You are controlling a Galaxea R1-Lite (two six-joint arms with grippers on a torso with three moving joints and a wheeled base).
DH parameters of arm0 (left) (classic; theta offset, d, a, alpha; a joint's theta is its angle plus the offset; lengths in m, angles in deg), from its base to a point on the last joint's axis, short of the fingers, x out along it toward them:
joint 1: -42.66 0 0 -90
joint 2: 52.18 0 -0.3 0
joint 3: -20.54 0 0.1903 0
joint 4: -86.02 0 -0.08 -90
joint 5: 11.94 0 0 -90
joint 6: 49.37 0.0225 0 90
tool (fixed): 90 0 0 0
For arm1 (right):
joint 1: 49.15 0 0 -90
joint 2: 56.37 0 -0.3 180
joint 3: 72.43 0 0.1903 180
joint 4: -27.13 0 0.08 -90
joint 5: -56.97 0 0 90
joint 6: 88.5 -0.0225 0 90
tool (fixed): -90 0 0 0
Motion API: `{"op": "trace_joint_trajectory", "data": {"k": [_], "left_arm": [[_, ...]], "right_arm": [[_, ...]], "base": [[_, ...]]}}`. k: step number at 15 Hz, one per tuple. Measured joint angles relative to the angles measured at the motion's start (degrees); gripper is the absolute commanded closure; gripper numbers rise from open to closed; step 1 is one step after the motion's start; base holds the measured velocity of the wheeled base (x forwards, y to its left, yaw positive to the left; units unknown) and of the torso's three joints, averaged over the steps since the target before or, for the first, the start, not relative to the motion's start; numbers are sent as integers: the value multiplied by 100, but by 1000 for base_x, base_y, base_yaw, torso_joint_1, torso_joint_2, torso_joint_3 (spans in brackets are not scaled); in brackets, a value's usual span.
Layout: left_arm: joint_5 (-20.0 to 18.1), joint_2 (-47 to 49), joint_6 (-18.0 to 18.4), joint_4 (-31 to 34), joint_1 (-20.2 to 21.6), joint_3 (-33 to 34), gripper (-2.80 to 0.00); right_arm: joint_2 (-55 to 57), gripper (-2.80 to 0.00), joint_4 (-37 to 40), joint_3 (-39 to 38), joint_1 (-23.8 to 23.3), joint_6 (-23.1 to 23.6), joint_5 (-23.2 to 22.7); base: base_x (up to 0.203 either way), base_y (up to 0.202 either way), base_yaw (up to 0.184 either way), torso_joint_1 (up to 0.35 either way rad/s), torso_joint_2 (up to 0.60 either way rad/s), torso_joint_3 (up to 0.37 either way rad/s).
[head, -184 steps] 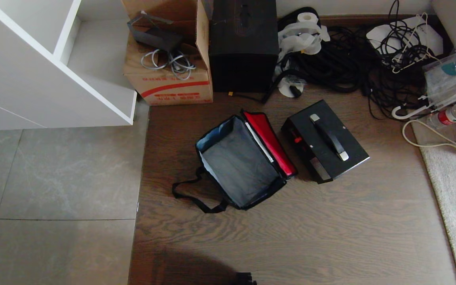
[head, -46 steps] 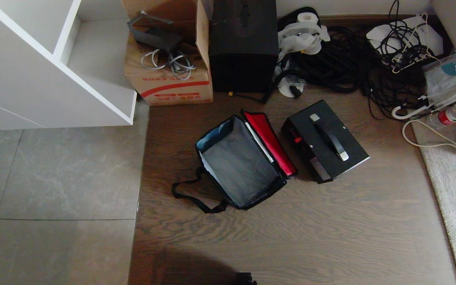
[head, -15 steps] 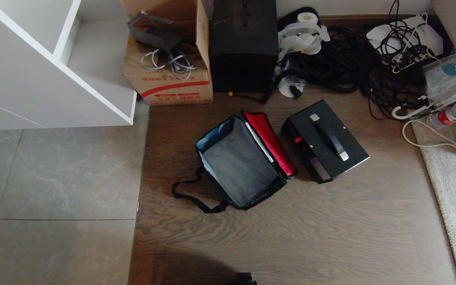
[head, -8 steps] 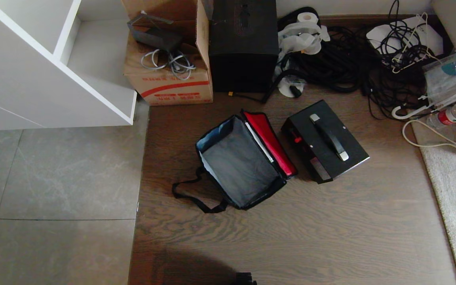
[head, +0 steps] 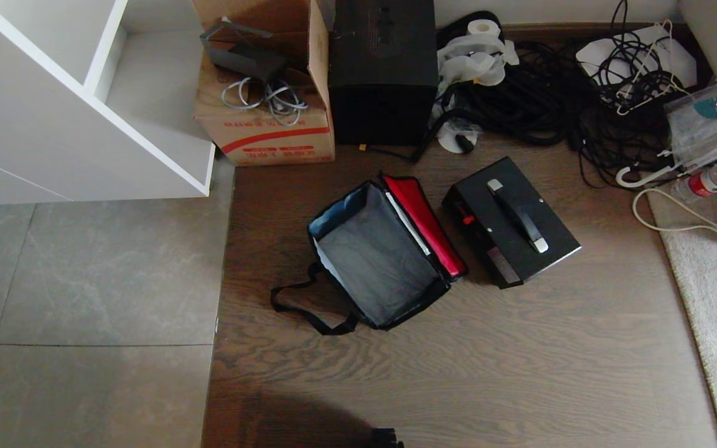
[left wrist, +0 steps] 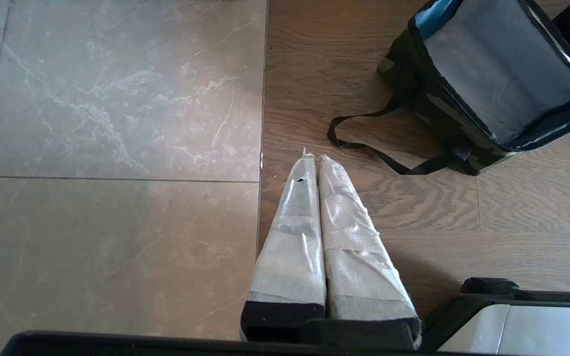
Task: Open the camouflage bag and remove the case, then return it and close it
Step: Grip the handle again
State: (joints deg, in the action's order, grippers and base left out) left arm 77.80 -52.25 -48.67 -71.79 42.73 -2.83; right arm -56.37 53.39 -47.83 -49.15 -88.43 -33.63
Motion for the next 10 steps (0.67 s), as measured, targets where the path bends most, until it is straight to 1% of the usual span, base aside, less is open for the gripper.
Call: {"op": "trace_joint_trajectory", "data": {"k": [10], "left_arm": [[-1,0,0,-2,0,0,0]], "right_arm": [[0,0,-2,0,0,0,2]], "base": [[0,0,0,0,0,0]]}}
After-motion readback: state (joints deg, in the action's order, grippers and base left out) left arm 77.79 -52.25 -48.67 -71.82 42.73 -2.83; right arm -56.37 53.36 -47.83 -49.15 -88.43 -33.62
